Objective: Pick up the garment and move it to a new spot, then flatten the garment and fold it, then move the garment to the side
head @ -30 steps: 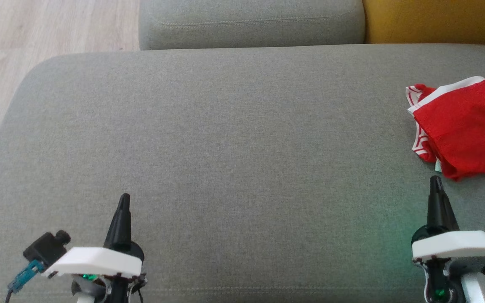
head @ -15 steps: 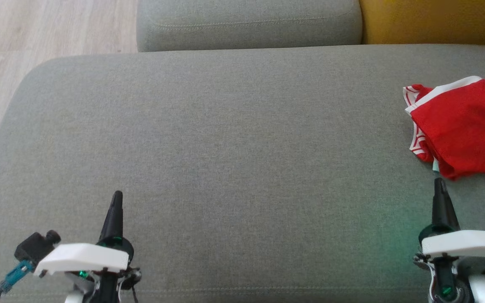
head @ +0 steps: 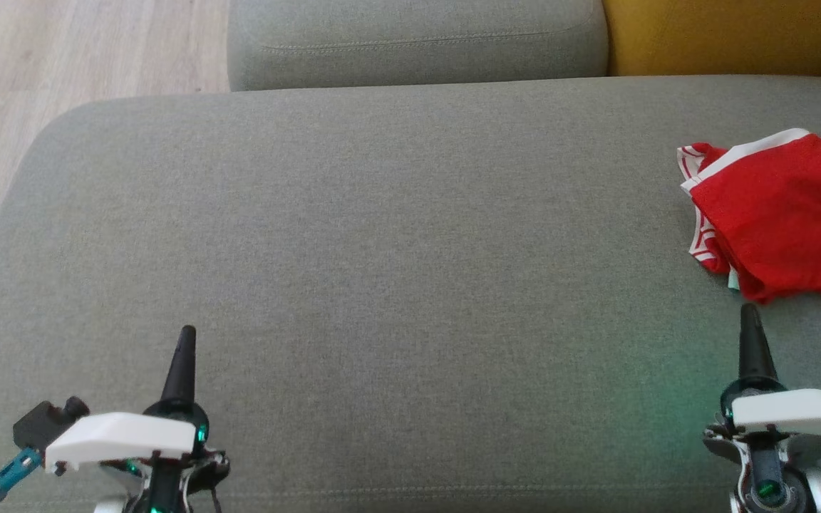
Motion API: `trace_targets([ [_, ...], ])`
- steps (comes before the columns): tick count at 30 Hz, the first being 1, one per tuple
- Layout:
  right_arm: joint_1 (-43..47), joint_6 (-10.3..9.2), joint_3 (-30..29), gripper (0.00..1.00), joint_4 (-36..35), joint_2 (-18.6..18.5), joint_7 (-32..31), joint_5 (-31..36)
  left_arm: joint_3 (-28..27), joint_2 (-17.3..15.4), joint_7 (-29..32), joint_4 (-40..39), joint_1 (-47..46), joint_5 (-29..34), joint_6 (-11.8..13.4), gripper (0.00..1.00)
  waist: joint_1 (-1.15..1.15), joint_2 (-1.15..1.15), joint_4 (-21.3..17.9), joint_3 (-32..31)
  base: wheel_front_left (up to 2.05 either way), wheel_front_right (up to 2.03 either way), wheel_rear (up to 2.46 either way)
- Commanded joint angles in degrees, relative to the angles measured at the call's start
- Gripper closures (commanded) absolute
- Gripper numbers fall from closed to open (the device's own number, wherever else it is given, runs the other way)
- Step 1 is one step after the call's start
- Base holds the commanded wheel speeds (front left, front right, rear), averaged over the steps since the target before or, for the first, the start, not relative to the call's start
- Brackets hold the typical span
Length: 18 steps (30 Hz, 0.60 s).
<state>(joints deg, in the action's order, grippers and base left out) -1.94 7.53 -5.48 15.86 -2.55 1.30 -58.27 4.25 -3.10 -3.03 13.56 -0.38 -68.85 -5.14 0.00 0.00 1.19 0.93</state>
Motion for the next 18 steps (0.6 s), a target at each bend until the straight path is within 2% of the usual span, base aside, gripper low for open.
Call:
trace_targets([
  [1, -3.37, -0.02, 0.54, 1.00, -1.91, -0.27, -0.29, -1.53, -1.98, -0.97, 0.29, -1.55, -3.57, -1.05, -0.72, 1.00, 0.00, 0.00, -0.02, -0.01, 0.00, 0.00, 0.00],
  [18, -3.70, -0.03, -0.05, 1.00, -1.89, -0.29, -3.08, -13.57, -4.55, -1.03, 3.16, -0.82, -4.34, -9.92, -1.33, 1.00, 0.00, 0.00, -0.45, -0.29, 0.00, 0.00, 0.00],
])
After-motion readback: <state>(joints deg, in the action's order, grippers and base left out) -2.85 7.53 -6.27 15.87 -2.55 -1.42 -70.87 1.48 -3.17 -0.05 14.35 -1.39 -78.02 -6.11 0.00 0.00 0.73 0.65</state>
